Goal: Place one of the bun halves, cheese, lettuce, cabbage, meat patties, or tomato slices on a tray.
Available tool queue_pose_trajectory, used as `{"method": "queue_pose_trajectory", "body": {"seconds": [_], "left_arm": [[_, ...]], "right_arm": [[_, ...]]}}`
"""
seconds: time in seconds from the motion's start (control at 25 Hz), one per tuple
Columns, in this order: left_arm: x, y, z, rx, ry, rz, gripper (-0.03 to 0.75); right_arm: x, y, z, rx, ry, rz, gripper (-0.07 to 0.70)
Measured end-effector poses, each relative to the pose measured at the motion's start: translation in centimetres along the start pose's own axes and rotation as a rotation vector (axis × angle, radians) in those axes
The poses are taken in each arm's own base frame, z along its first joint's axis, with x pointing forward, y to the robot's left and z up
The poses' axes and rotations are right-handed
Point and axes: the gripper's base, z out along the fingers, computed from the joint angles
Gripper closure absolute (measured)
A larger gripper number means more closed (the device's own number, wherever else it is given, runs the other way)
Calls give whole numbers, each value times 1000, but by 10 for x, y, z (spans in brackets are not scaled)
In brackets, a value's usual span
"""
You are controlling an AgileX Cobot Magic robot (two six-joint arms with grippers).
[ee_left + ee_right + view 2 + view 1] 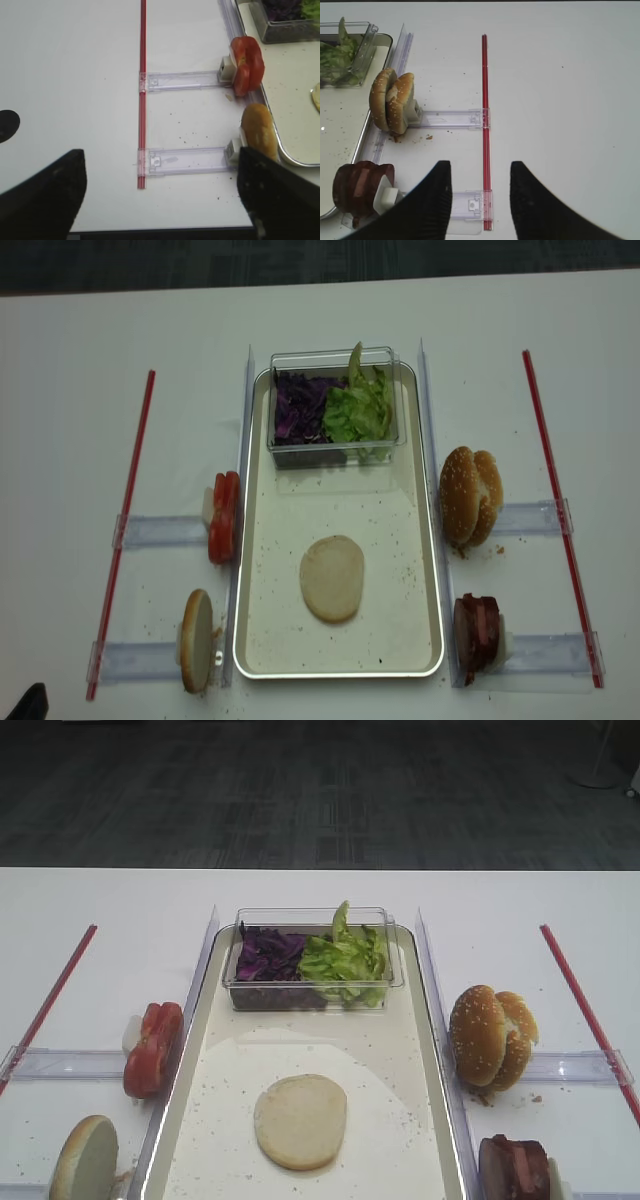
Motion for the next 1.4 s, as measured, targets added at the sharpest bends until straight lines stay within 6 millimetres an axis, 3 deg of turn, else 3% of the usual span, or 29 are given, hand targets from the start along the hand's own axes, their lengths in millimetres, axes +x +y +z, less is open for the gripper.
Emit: {"method": "queue_pose_trajectory", "body": {"seconds": [0.44, 1.4], "left_arm": [[0, 1, 9, -8, -22, -42, 151], [-1, 1, 9, 32, -28, -14, 151]], "right_arm": [[0, 0, 0, 0, 0, 2, 313], [0, 0, 0, 0, 0, 2, 313]]}}
